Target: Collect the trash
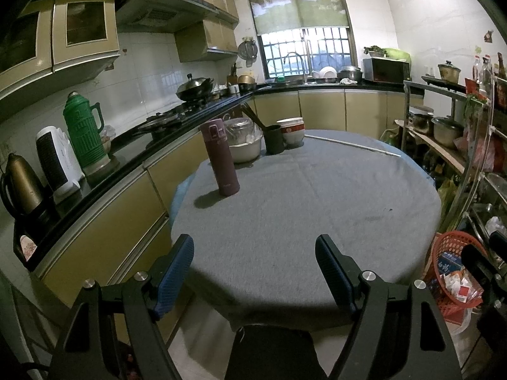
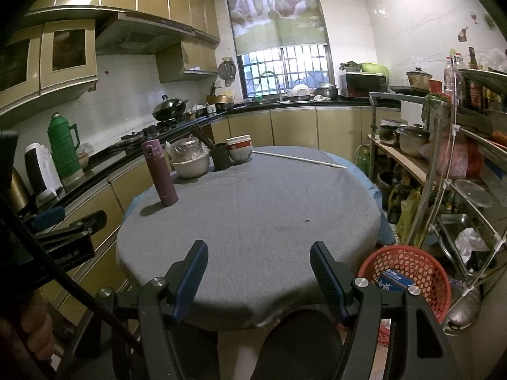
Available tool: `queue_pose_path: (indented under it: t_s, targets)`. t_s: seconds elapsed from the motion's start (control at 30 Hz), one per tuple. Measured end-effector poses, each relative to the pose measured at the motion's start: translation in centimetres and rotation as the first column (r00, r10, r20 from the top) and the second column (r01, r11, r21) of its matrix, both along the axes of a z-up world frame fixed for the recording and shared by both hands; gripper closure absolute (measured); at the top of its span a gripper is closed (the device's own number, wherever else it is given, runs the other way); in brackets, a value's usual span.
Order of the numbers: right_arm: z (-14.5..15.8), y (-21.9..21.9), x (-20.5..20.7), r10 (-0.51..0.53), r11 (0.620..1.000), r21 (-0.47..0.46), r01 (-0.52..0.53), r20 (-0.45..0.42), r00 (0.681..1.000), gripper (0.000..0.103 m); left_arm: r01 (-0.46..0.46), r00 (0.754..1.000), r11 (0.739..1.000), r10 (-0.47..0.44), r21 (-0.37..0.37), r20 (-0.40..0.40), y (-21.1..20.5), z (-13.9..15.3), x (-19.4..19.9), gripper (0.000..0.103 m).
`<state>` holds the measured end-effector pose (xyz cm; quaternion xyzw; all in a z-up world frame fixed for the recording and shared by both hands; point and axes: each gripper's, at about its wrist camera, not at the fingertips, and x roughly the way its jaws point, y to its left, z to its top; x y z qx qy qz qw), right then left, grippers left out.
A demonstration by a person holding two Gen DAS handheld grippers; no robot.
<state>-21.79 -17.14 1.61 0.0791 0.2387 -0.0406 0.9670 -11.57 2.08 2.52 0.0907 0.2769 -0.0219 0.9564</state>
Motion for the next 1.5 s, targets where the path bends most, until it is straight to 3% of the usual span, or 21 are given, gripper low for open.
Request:
queue_pose_path:
  t_s: [1.5]
  targets:
    - [-0.46, -0.36, -0.05, -0.006, 1.000, -0.003, 0.006, 0.004, 1.000, 0.032, 0.018, 1.000, 1.000, -0.018, 0.014, -0.003, -0.51, -0.93, 0.16, 0.024]
